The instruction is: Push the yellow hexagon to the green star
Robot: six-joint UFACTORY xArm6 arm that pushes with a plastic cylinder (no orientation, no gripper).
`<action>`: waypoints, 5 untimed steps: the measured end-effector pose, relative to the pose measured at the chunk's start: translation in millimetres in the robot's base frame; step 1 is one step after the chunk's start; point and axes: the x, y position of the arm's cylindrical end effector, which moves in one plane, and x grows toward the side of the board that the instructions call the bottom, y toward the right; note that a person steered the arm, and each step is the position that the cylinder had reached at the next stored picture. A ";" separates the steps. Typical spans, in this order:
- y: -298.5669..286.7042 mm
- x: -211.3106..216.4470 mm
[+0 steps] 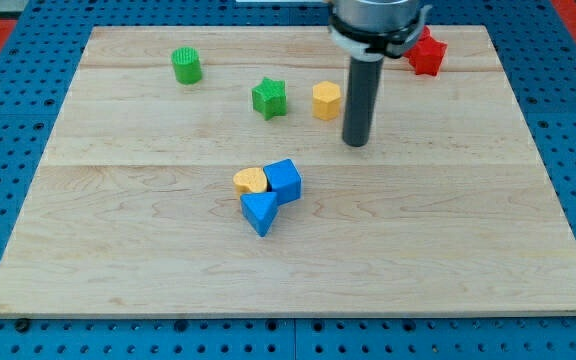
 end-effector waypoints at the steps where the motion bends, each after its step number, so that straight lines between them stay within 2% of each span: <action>1: 4.5 -28.3; 5: -44.7 -39.6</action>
